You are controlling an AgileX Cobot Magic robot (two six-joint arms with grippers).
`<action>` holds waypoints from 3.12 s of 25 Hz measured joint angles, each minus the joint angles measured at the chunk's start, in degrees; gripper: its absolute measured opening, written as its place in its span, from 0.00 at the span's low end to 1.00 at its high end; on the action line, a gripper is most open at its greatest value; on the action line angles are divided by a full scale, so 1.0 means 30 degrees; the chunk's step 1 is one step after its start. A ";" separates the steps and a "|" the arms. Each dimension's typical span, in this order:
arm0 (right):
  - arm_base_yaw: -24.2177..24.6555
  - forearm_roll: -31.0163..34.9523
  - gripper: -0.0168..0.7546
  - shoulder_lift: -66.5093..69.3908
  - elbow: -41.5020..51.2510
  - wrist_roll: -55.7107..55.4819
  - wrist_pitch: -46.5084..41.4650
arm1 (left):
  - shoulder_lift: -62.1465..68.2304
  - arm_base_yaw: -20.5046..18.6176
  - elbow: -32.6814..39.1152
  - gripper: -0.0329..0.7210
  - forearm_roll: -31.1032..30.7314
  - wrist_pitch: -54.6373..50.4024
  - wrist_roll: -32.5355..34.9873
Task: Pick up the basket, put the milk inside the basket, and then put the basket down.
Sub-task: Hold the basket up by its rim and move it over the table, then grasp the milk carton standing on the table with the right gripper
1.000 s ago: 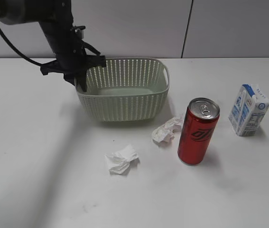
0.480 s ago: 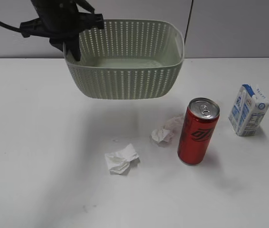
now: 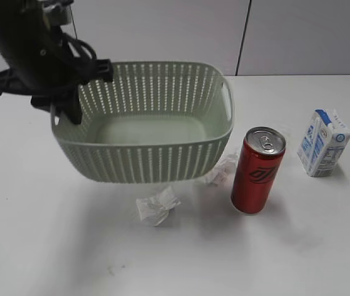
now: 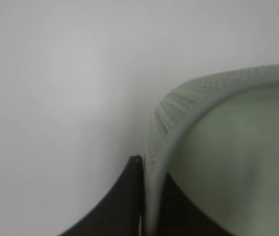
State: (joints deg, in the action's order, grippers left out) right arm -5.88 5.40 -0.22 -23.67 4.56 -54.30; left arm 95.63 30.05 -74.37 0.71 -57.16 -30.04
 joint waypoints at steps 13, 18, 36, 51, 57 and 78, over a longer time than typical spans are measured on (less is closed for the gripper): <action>0.0000 -0.0140 0.79 0.2563 -0.1216 -0.1043 0.0608 | -0.1827 0.0693 0.6936 0.04 0.1317 0.3525 -0.0063; 0.0000 -0.0391 0.79 0.7958 -0.3554 -0.1672 0.1309 | -0.1848 0.0693 0.7014 0.04 0.1299 0.4093 -0.0063; 0.0000 -0.0481 0.89 2.8605 -1.3090 -0.0469 0.3740 | -0.1848 0.0693 0.7014 0.04 0.1237 0.4399 0.0214; 0.0000 -0.1801 0.86 3.6145 -1.5538 -0.0321 0.5261 | -0.1848 0.0693 0.7014 0.04 0.1216 0.4489 0.0214; 0.0000 -0.1801 0.74 3.6746 -1.5538 -0.0299 0.5694 | -0.1848 0.0693 0.7014 0.04 0.1216 0.4554 0.0214; 0.0000 -0.1432 0.45 3.4854 -1.5572 -0.0427 0.3695 | -0.1848 0.0693 0.7014 0.04 0.1162 0.4639 0.0235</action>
State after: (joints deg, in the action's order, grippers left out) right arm -5.88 1.11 104.35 -70.38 3.28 -43.22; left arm 90.08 32.13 -53.33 4.20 -43.24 -29.34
